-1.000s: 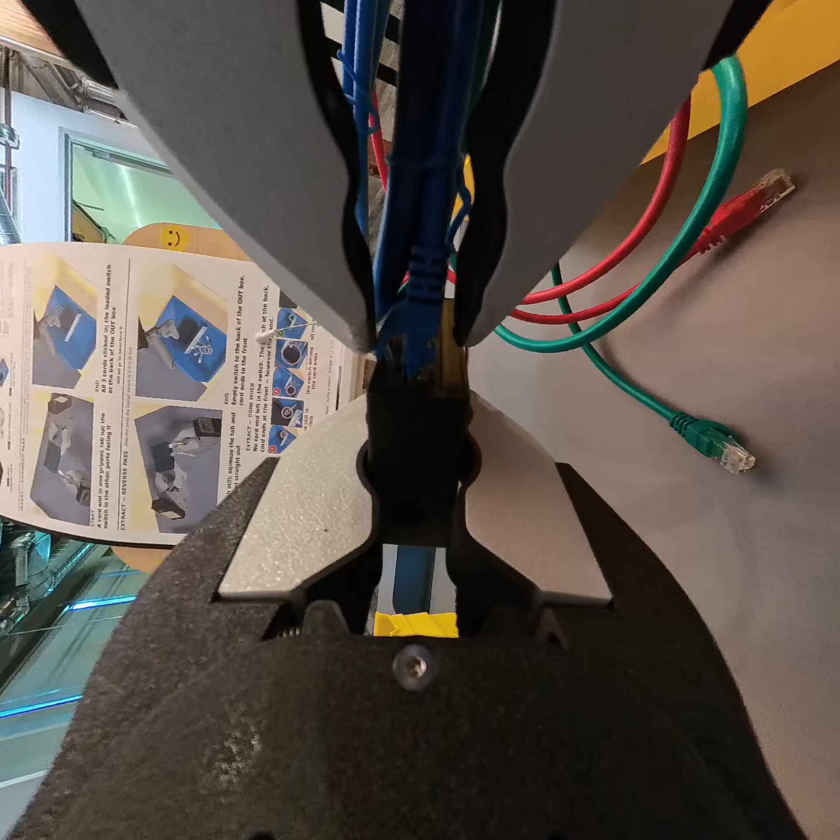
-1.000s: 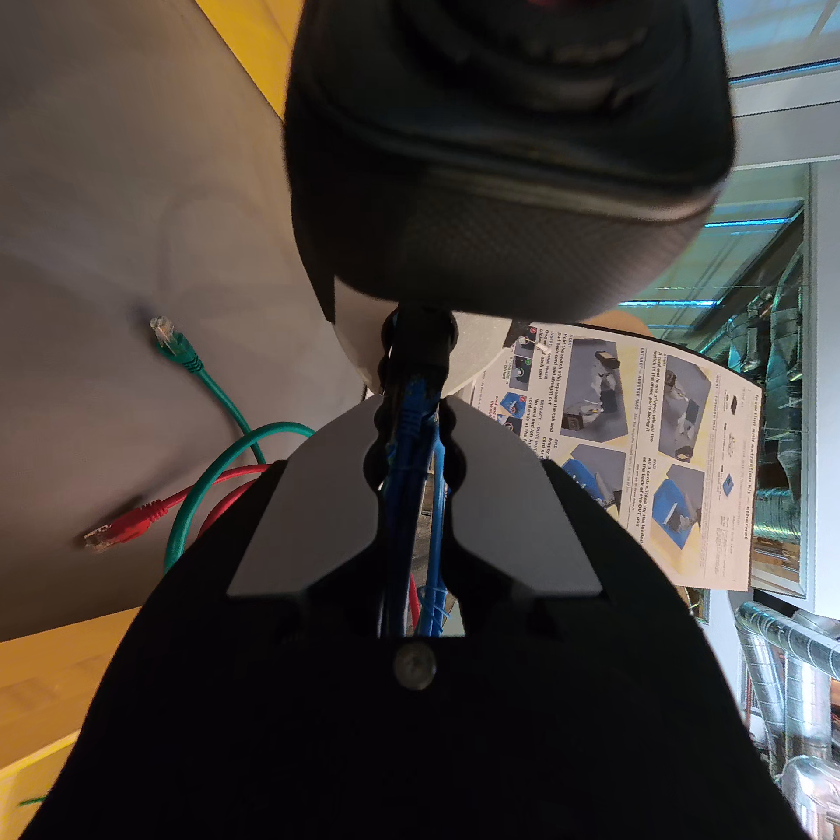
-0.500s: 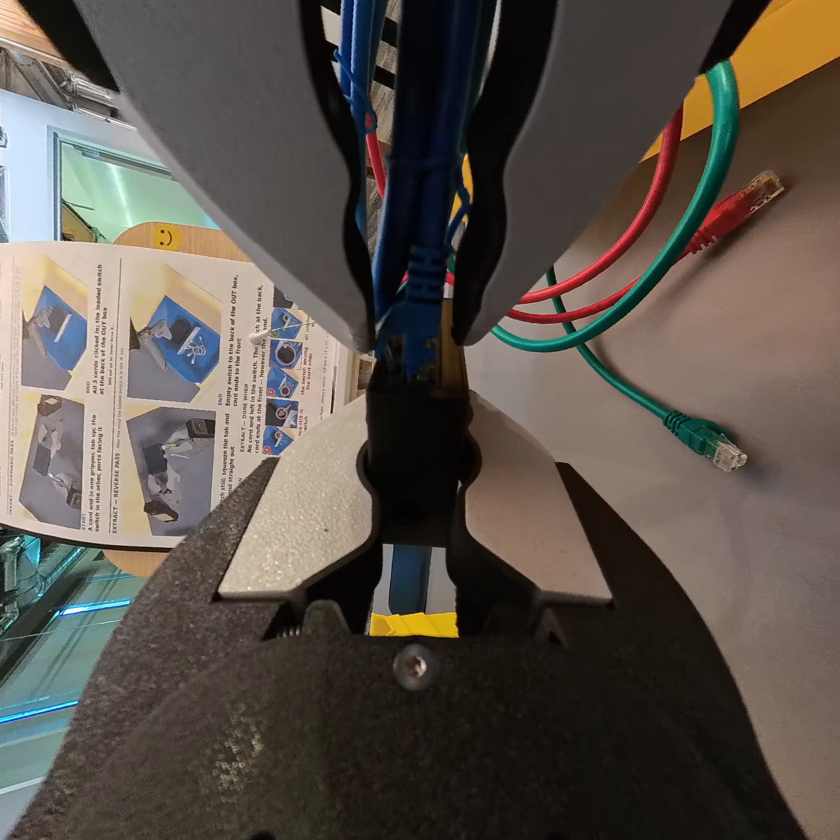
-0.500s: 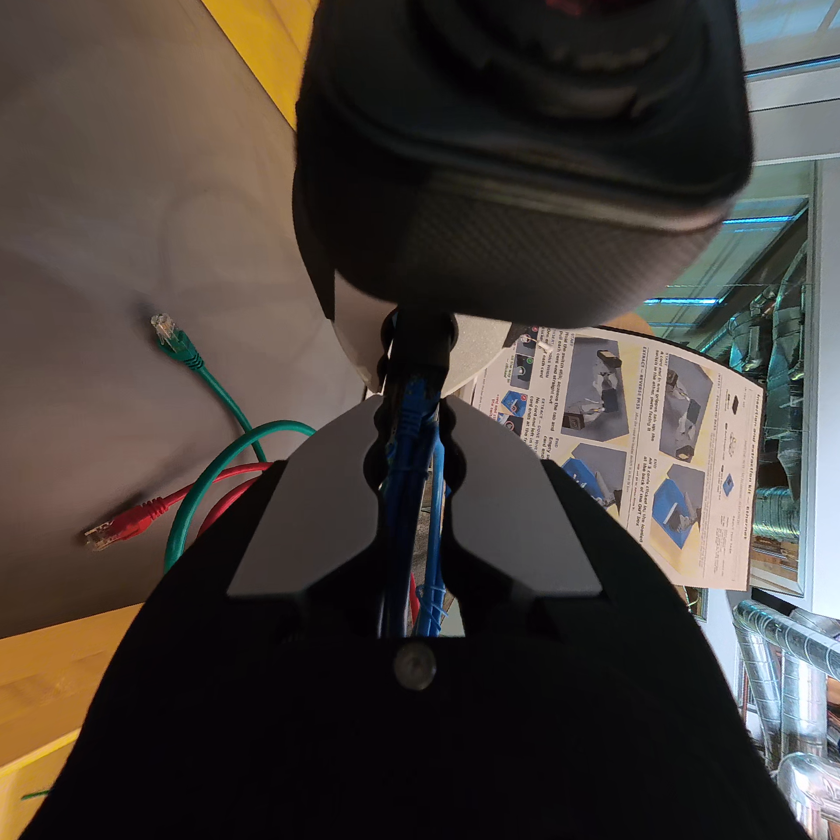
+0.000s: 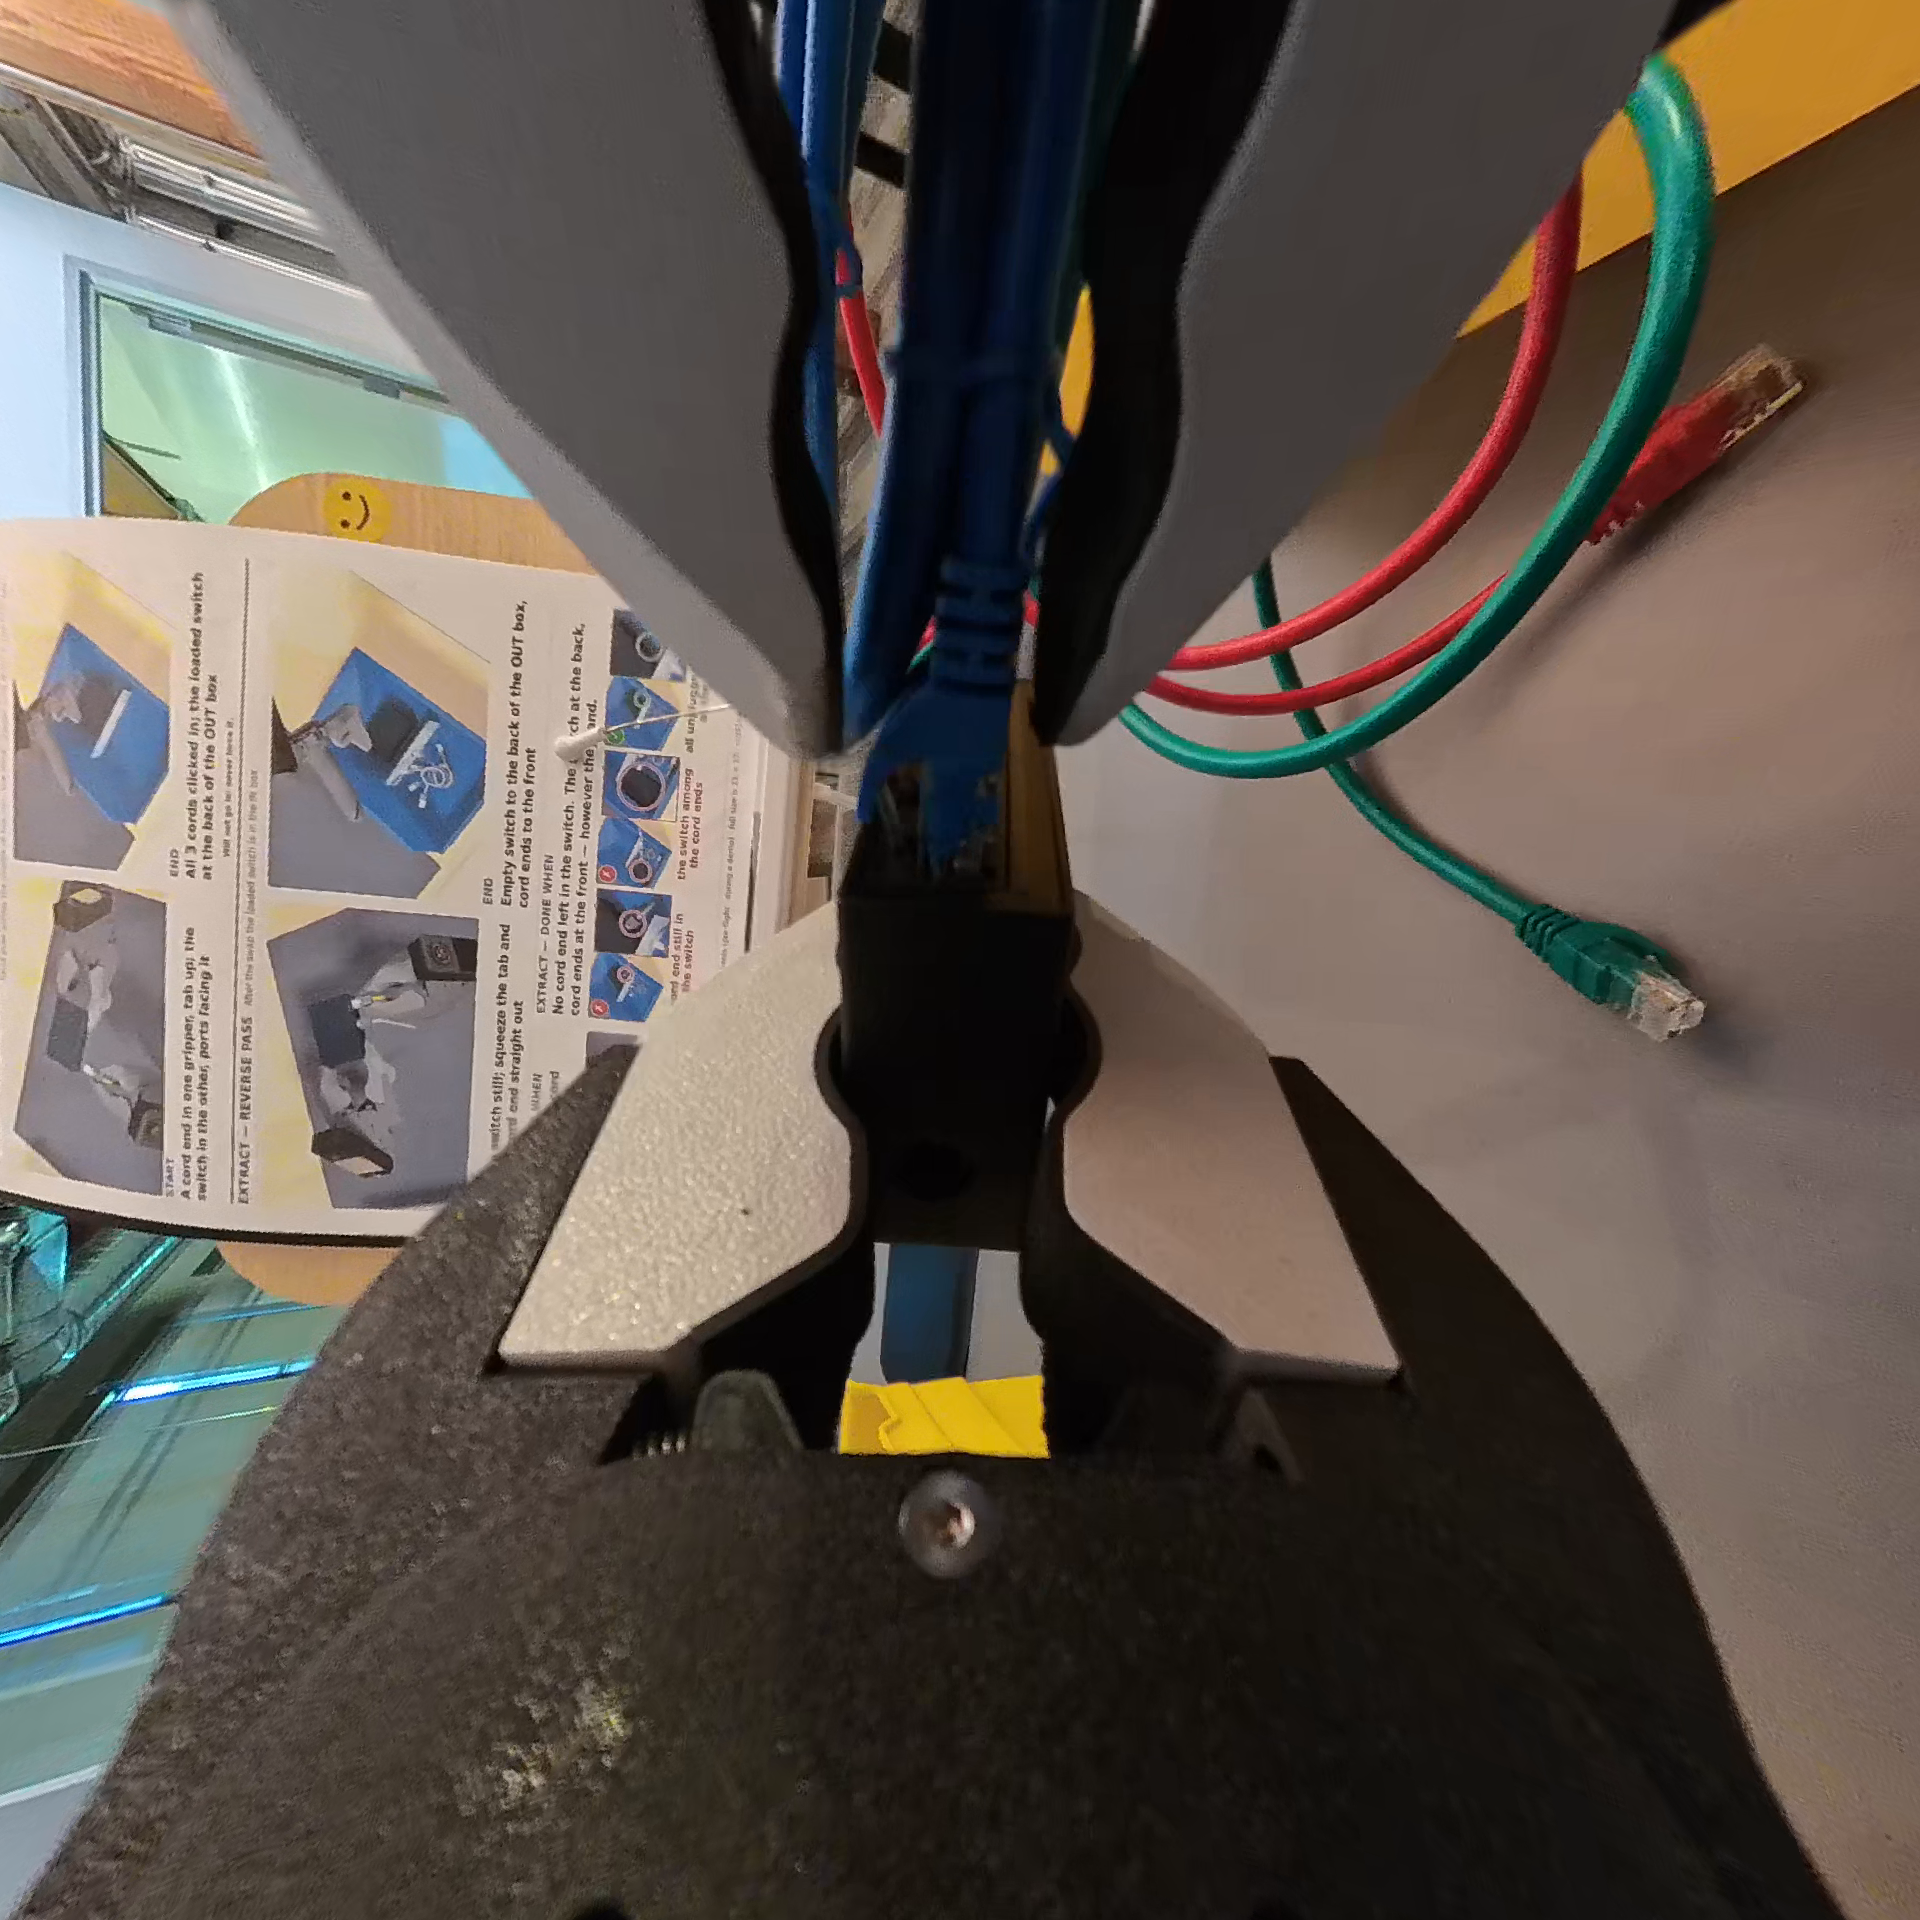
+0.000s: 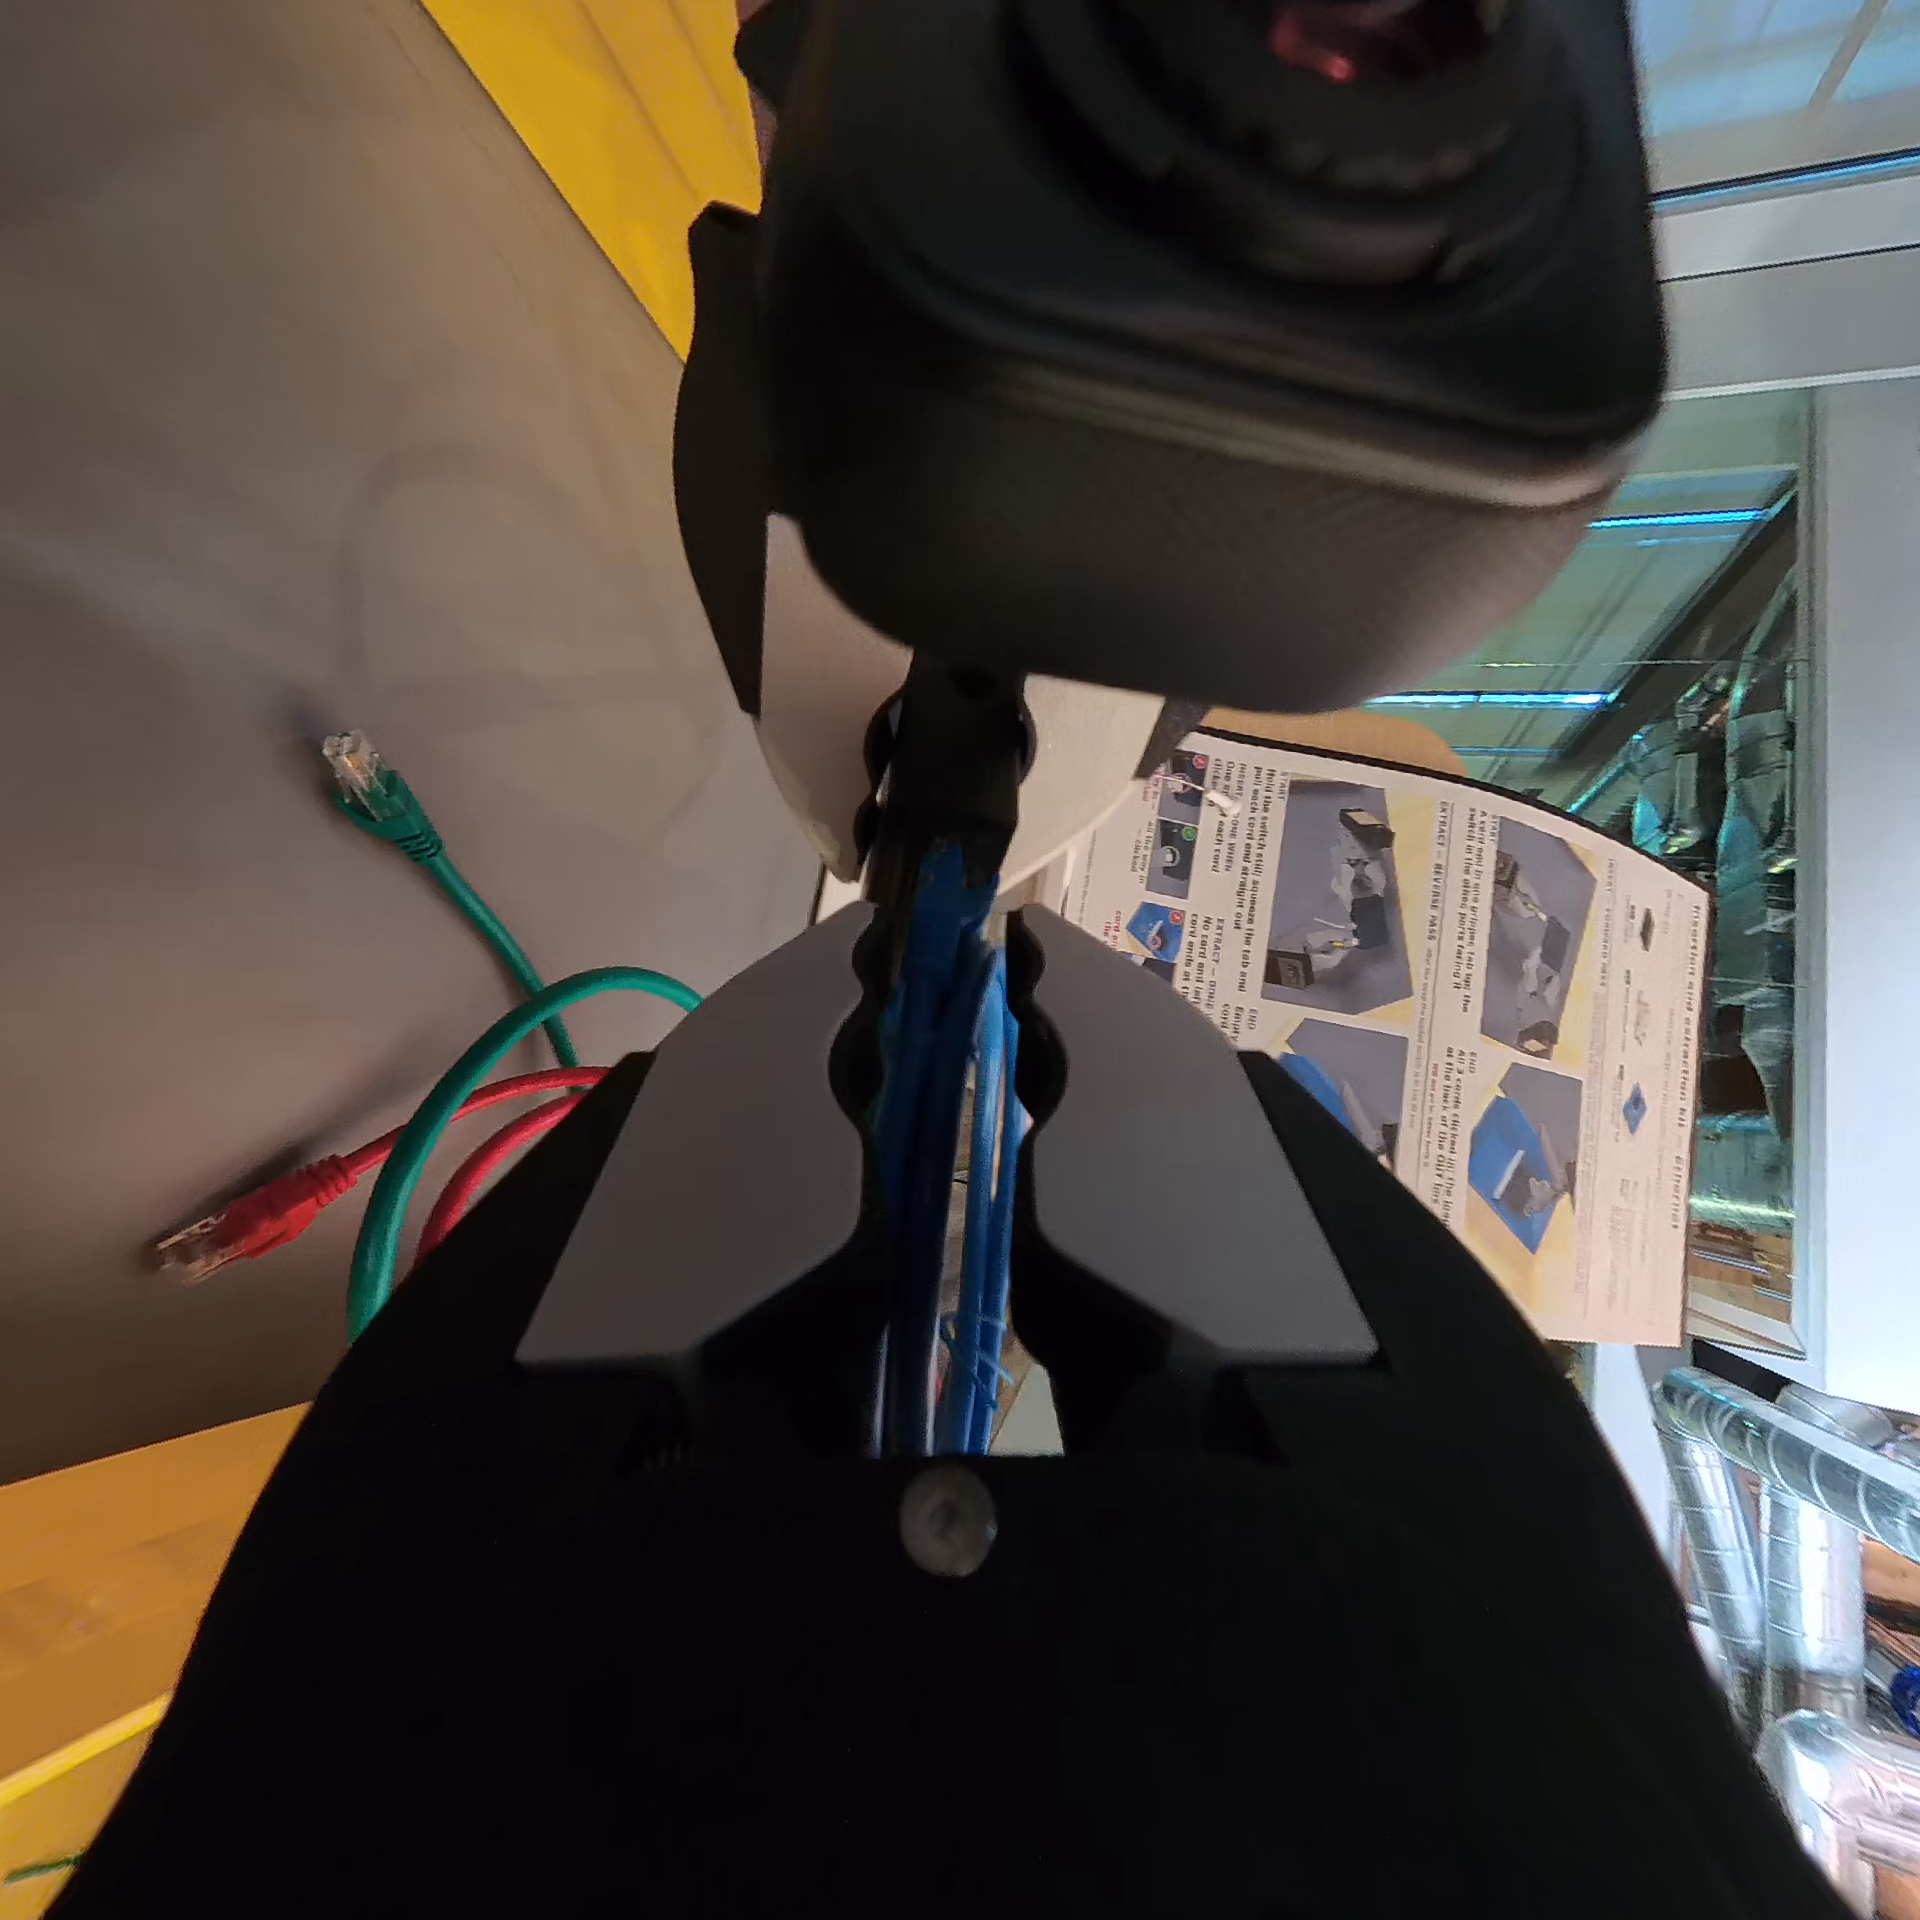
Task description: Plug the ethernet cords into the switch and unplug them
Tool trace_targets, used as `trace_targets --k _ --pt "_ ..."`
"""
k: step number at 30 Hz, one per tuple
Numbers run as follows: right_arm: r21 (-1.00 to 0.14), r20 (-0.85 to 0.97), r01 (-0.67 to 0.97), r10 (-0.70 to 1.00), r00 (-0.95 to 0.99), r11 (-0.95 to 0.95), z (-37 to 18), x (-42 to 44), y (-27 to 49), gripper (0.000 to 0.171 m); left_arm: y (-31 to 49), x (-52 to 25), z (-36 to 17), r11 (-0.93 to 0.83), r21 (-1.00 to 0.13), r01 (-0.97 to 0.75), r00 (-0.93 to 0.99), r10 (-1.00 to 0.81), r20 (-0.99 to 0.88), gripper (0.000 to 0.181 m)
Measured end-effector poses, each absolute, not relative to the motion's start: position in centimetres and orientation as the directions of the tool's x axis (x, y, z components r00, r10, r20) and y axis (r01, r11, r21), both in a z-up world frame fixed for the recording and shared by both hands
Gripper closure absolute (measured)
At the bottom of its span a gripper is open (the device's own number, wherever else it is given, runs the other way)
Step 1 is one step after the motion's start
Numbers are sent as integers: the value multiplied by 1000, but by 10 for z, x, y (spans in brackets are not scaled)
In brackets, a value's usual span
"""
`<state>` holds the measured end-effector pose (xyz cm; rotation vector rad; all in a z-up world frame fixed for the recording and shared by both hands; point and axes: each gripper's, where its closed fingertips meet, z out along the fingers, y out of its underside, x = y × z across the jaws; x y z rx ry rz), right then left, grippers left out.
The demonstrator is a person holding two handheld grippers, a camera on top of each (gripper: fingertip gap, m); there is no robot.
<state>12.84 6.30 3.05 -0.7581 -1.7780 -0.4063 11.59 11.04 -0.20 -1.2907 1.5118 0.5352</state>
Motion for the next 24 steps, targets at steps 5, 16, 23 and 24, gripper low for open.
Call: trace_targets --k 5,16,23,24 --pt "-129 957 609 260 -131 782 50 135 54 141 113 108 4 313 -281 -907 128 -431 -893 152" --pt "-207 965 520 259 -29 829 74 142 41 131 110 92 32 293 -259 -920 155 -335 -929 152" --pt "-135 976 657 215 -43 742 61 140 69 154 107 90 42 281 -241 -929 156 -293 -943 152" --pt "-153 972 665 234 -34 731 62 140 68 156 107 89 43 281 -235 -930 152 -286 -946 152"
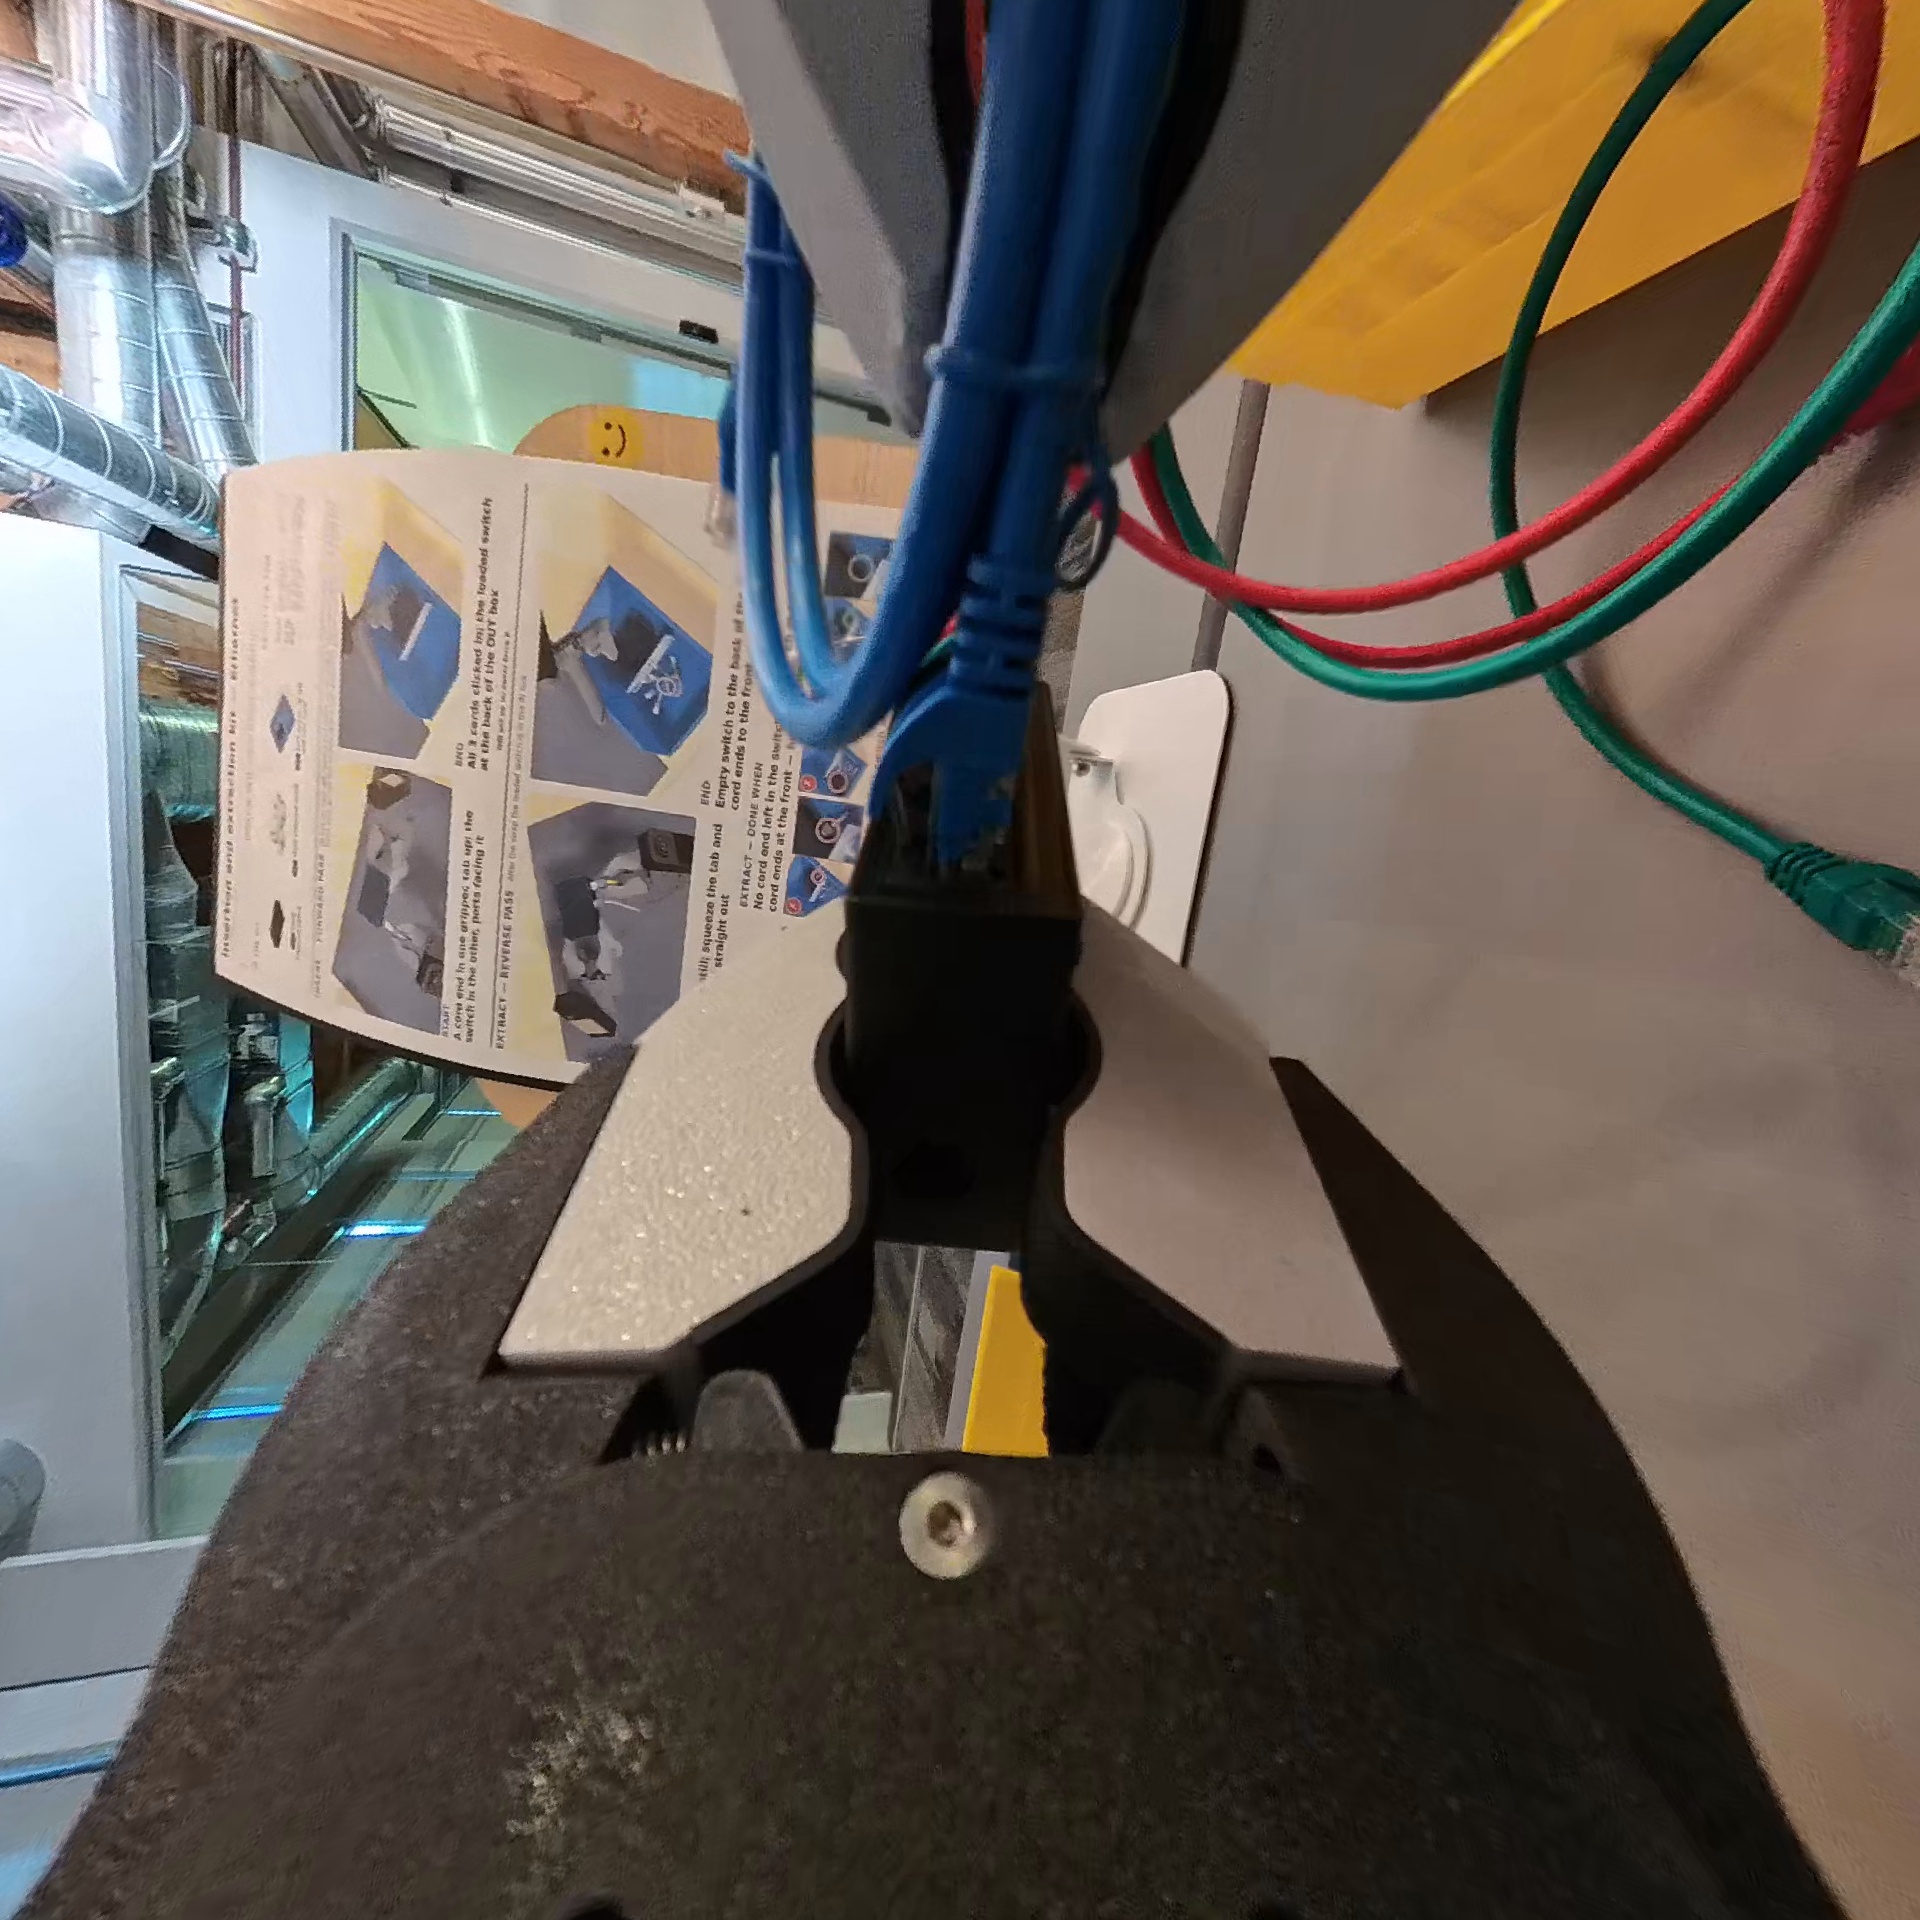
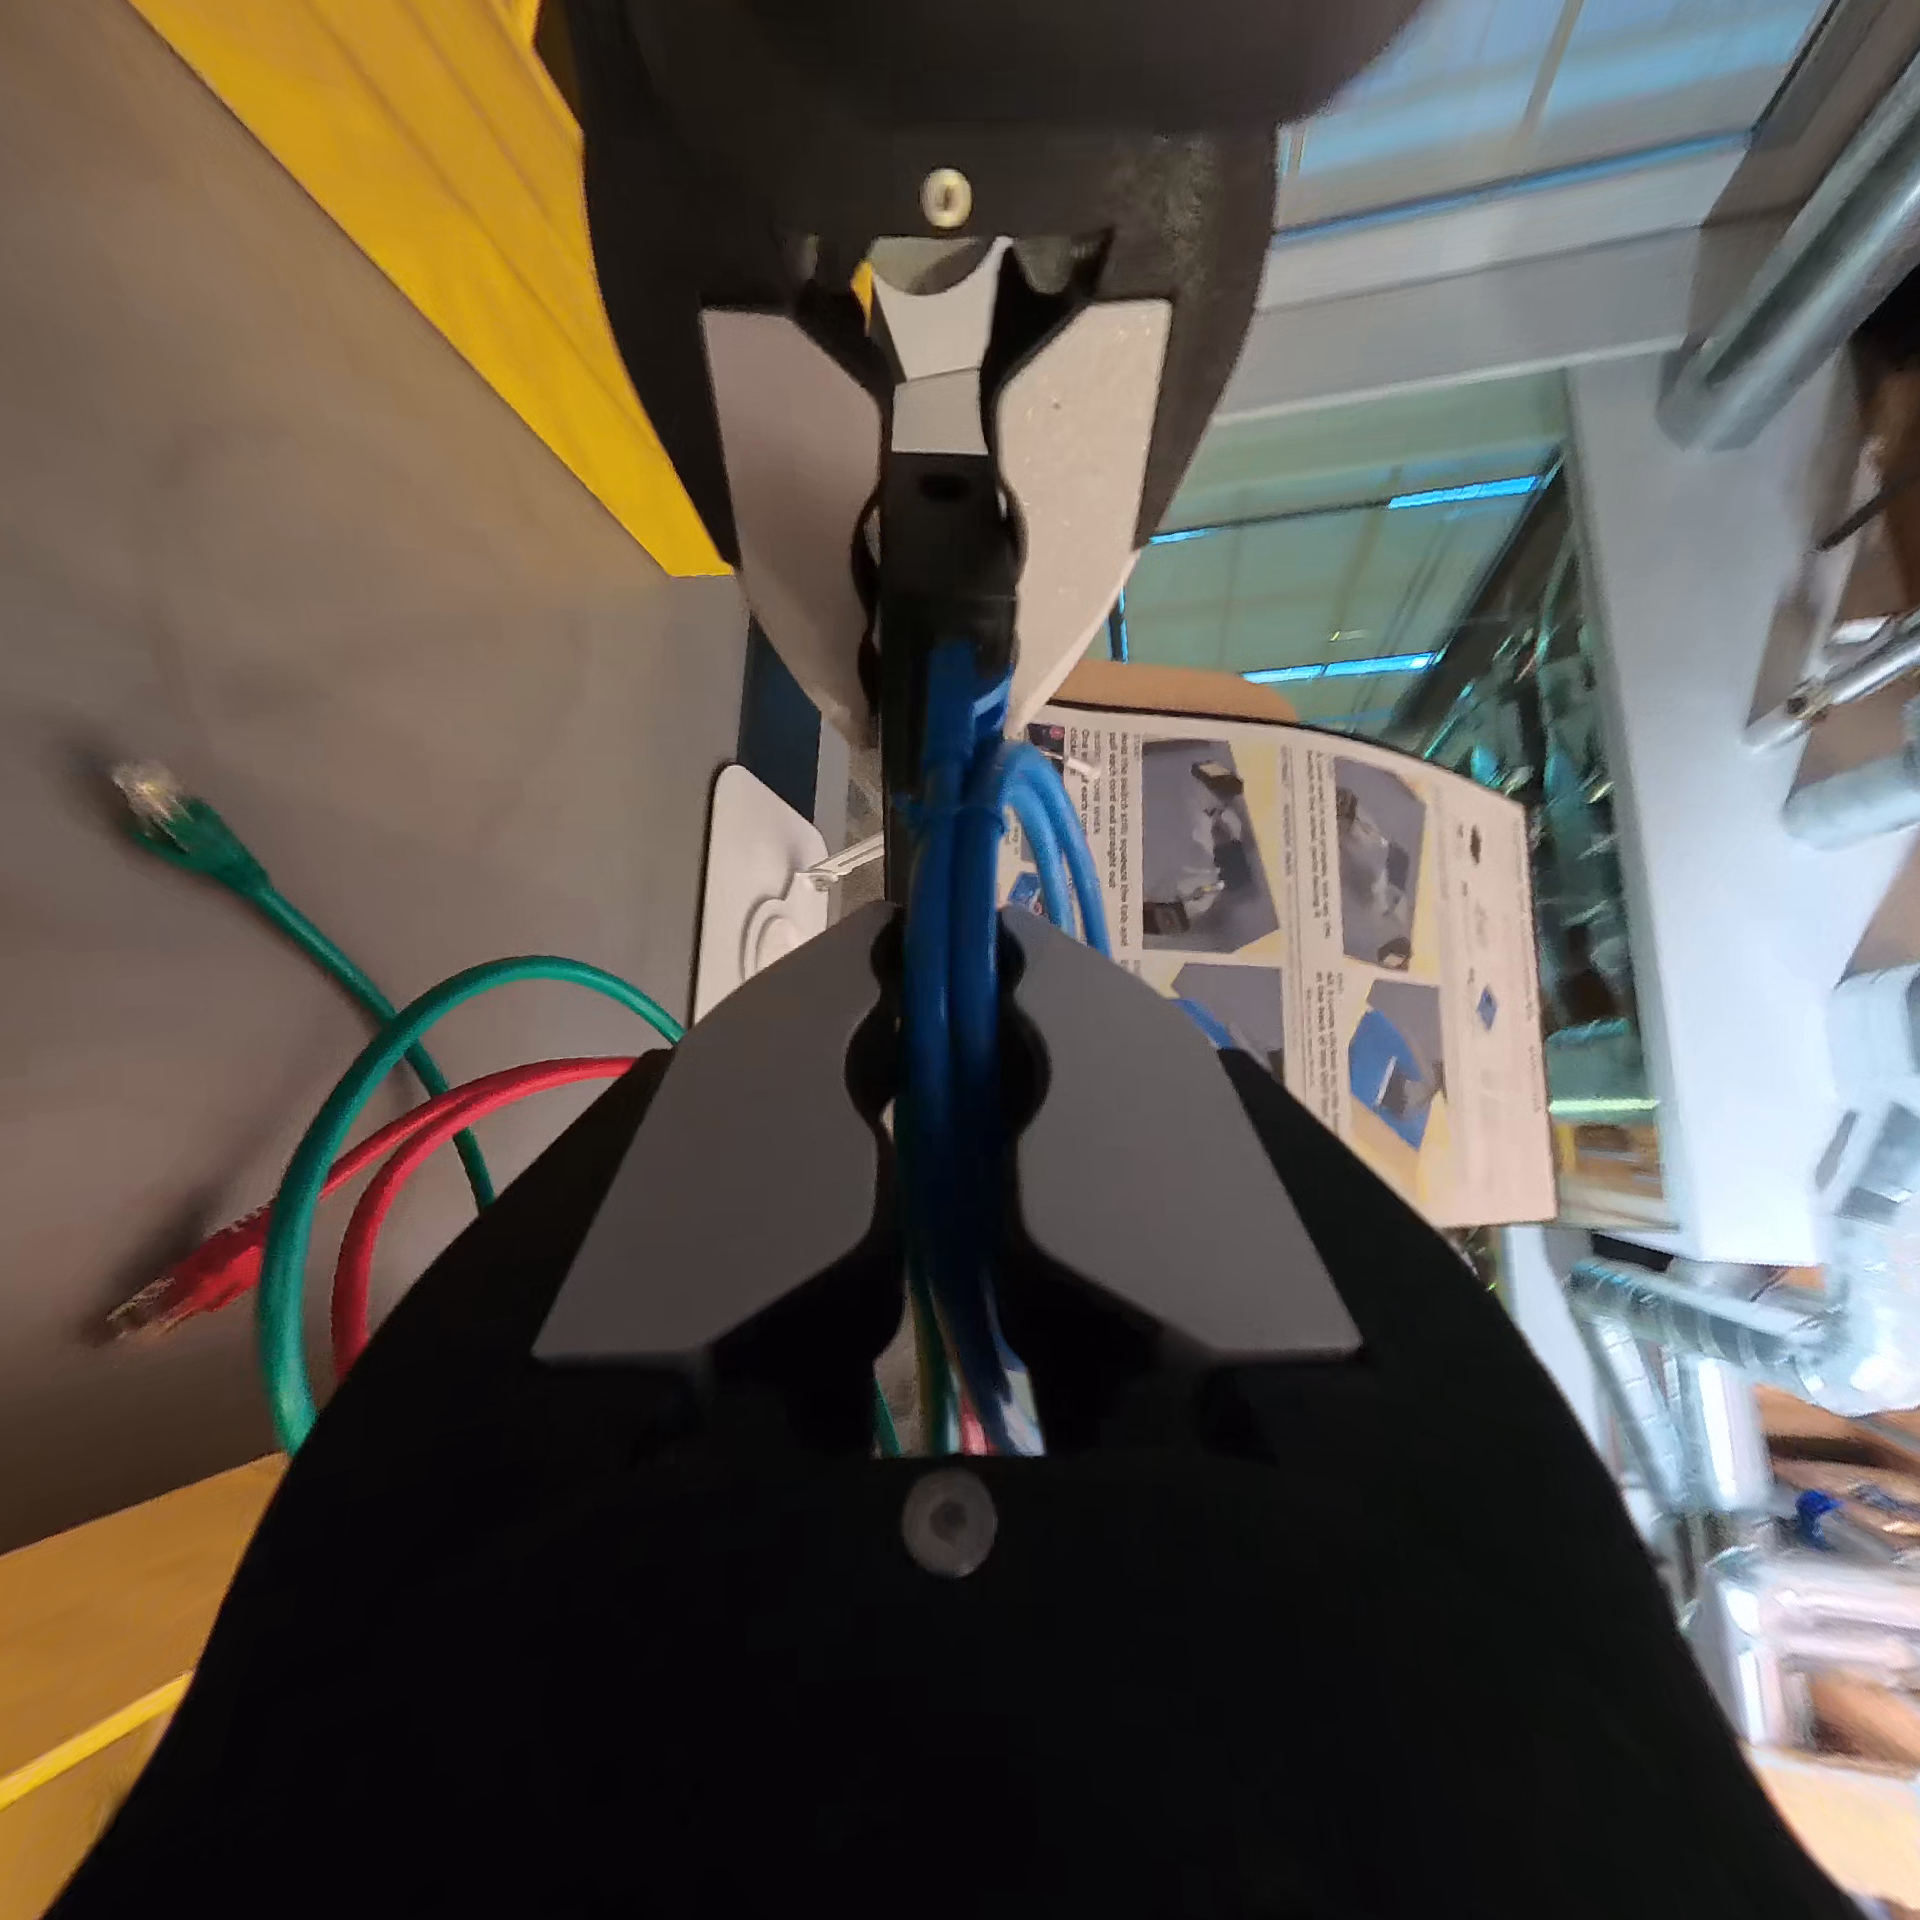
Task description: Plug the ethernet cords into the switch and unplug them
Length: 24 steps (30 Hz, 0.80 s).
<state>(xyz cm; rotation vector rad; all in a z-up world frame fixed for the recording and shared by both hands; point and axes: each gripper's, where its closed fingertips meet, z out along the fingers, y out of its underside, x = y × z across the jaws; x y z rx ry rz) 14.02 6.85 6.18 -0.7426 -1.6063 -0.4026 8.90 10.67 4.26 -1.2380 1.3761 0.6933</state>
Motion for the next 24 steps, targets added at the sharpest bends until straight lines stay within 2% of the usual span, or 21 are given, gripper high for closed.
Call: trace_targets --k 4,9,13,15,17,19,22,24 --pt "-155 977 680 214 -3 717 74 144 67 159 104 92 51 306 -309 -901 217 -301 -929 150" --pt "-148 987 684 146 62 714 92 147 65 161 101 86 73 321 -499 -805 399 -330 -855 140" --pt "-156 987 711 89 131 685 108 153 69 160 99 79 73 234 -703 -672 537 -499 -680 112" --pt "-167 985 710 77 157 685 114 158 69 160 98 82 71 201 -764 -614 560 -571 -600 96" --pt "-159 985 703 63 160 693 118 160 66 160 99 84 76 246 -792 -559 574 -574 -584 96" --pt "-152 985 698 53 162 700 121 160 63 160 93 93 83 311 -848 -430 569 -636 -521 97" --pt "-123 989 690 31 145 713 121 154 55 160 82 101 96 298 -928 -223 552 -746 -372 96" --pt "-121 991 674 47 128 729 118 150 50 160 81 100 98 316 -921 -226 548 -741 -388 95"
